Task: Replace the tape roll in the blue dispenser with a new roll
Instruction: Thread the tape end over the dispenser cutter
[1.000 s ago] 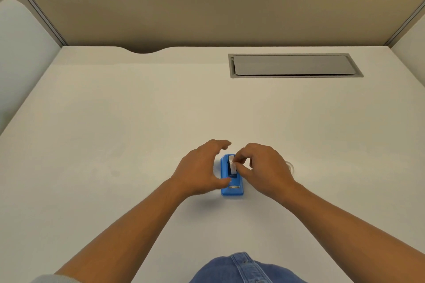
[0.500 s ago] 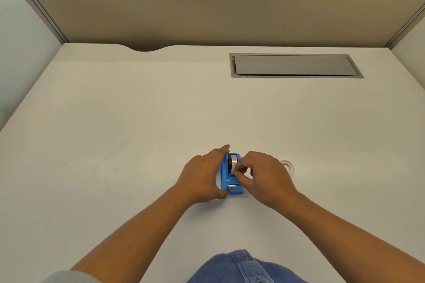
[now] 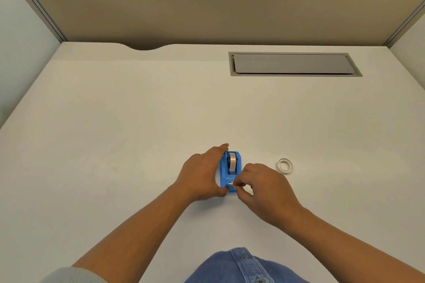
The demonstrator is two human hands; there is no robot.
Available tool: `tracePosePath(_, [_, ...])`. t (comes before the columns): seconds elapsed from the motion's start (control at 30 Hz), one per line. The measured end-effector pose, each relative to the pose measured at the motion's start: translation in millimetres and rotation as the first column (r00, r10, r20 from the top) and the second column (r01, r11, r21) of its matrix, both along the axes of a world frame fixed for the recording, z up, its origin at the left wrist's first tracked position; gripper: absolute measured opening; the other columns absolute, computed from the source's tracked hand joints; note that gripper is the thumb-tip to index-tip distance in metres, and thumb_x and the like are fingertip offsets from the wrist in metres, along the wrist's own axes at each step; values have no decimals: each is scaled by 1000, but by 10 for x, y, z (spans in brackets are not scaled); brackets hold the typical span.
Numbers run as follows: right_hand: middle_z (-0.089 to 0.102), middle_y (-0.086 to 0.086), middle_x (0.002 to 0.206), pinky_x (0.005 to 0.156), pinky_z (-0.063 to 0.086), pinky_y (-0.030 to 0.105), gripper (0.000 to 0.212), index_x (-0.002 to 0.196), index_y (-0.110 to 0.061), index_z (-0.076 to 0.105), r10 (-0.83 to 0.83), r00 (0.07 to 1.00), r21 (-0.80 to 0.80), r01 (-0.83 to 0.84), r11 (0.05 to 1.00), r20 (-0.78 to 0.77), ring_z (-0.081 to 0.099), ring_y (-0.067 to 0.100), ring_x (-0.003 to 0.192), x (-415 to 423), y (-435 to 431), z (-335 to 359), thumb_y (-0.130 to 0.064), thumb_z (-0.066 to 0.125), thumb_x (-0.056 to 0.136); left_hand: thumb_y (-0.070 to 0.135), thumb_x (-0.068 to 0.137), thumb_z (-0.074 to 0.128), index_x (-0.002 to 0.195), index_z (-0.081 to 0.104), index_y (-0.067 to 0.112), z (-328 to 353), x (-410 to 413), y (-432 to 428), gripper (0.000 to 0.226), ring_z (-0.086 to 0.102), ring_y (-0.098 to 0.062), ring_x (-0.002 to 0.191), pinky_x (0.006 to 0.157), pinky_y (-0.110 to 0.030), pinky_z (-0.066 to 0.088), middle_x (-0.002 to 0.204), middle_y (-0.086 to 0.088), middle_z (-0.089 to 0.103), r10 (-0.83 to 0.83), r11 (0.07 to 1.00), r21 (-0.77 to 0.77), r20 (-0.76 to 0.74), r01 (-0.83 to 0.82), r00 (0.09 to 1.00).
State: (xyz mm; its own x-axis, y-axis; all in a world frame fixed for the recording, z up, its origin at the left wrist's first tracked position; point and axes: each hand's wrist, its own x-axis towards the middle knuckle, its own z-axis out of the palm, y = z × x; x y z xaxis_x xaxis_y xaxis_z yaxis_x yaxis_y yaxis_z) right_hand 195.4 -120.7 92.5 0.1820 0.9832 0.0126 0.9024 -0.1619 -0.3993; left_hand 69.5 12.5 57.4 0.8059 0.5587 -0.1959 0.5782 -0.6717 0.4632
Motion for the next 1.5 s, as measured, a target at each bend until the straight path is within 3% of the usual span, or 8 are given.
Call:
tracePosePath(0.2, [67,-8,77,53,47,24,7,85,-26,71,33,997,26,-35,999,64,58,11,67,-56,-99,-75,-30,66,84,54,64,78,149,15,31,-3,12,8,108,48,-19,127,104,-34,40,152,9,37,-2,1000,-5,-5,2,1000])
tracePosePath(0.47, [68,-5,73,51,39,16,10,80,-22,69,37,997,43,-40,998,71,60,10,62,-95,-168,-247,-27,76,75,53,63,78,148,15,32,-34,9,4,108,49,-18,126,102,-34,41,151,10,37,8,1000,-15,3,-8,1000])
tracePosePath(0.8, [64,1,66,46,42,22,14,73,-15,65,93,979,213,-132,968,182,54,14,56,-53,-164,-529,-19,78,72,56,61,79,148,15,33,-77,1,23,110,52,-16,122,99,-33,43,149,11,40,14,999,-36,22,-13,1000])
tracePosePath(1.1, [61,4,63,46,31,25,13,69,-13,62,79,962,321,-164,933,263,48,18,53,4,-71,-702,-17,73,74,54,60,79,147,9,38,-134,-30,6,113,53,-12,120,96,-31,45,149,16,38,36,996,-86,68,-30,997])
tracePosePath(1.3, [64,5,65,43,37,26,12,71,-13,65,82,955,319,-176,931,286,50,18,53,27,-91,-727,-20,73,77,54,60,79,148,10,37,-171,-19,9,113,52,-12,123,99,-33,45,150,15,37,56,992,-120,74,-47,996])
tracePosePath(1.5, [61,3,63,41,35,25,14,72,-13,66,49,956,308,-142,941,290,49,18,51,60,-145,-786,-20,75,79,50,63,80,148,9,36,-174,-26,10,112,46,-8,129,101,-28,40,152,16,34,88,984,-166,107,-69,990])
